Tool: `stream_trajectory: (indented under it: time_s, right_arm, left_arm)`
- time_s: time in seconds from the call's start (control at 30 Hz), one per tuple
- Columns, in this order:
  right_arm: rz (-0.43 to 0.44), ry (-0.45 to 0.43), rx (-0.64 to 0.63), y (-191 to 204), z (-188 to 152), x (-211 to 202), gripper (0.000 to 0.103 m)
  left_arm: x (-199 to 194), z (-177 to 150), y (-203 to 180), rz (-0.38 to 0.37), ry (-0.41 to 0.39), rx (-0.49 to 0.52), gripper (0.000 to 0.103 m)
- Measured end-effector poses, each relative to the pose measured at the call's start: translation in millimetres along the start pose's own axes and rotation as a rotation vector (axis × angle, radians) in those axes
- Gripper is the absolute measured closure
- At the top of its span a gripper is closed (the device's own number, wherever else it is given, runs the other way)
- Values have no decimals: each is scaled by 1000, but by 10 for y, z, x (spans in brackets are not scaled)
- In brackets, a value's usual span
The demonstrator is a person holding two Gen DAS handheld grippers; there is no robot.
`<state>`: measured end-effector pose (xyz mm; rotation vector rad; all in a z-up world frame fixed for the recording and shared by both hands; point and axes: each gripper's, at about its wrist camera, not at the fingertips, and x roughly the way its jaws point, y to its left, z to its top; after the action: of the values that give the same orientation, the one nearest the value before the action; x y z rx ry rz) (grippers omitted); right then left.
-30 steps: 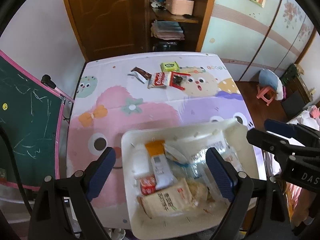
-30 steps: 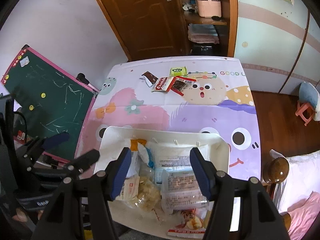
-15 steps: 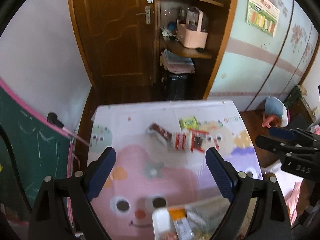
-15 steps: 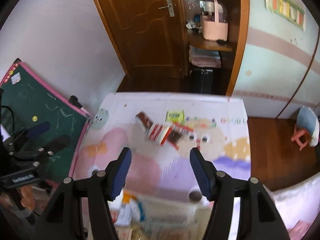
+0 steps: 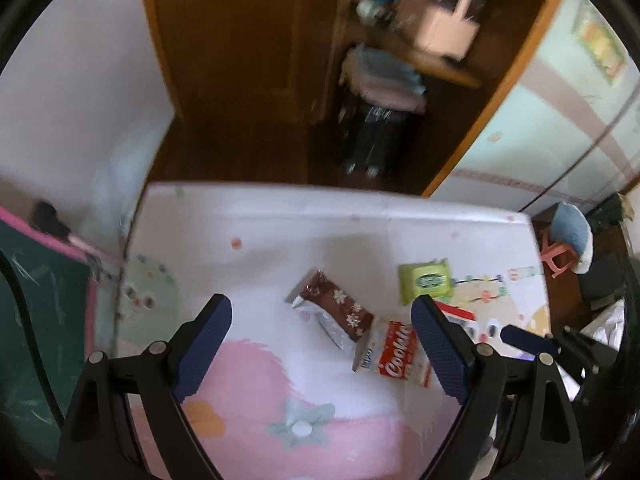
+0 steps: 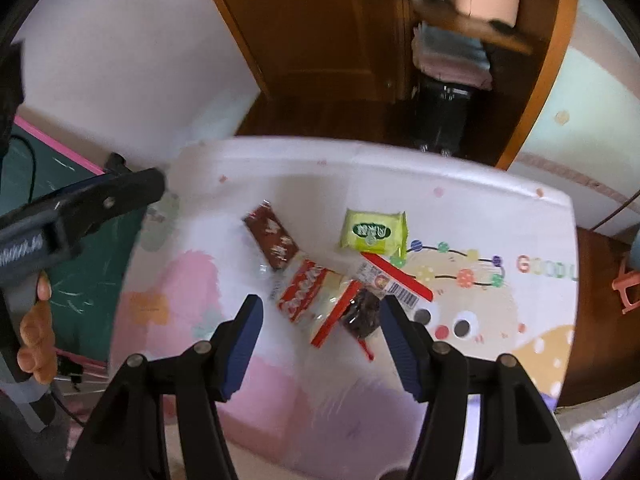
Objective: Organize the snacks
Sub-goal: 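Move both tools from the tray to the remaining snacks on the table, then grasp the brown chocolate wrapper with left tool while right tool grasps Lipo Cookies packet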
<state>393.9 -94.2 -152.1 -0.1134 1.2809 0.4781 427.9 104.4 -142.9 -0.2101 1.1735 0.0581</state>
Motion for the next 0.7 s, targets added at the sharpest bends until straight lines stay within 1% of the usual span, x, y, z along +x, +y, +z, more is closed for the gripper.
stream_trajectory:
  time_s: [0.13, 0.37, 0.43, 0.47, 0.57, 0.63, 0.67, 0.7]
  right_arm:
    - [3, 33, -14, -43, 28, 359, 42]
    - [16, 34, -97, 11, 19, 623, 43]
    - [21, 39, -125, 62, -1, 644, 48]
    - [21, 44, -138, 87, -18, 665, 50]
    - [15, 27, -188, 168, -62, 677, 60]
    - [21, 25, -204, 194, -81, 669, 72]
    - [26, 24, -208, 205, -92, 664, 76]
    - [28, 26, -212, 213, -106, 664, 87]
  left_arm:
    - [589, -4, 43, -18, 94, -83, 12]
    - [1116, -52, 34, -51, 173, -189, 13]
    - [1199, -84, 14, -60, 192, -209, 15]
    - [1242, -104, -4, -63, 200, -218, 15]
    - [1325, -161, -46, -63, 214, -233, 18]
    - [1356, -189, -73, -68, 225, -241, 32]
    - [1391, -211, -91, -72, 238, -249, 35]
    - [1406, -225, -98, -68, 242, -254, 42]
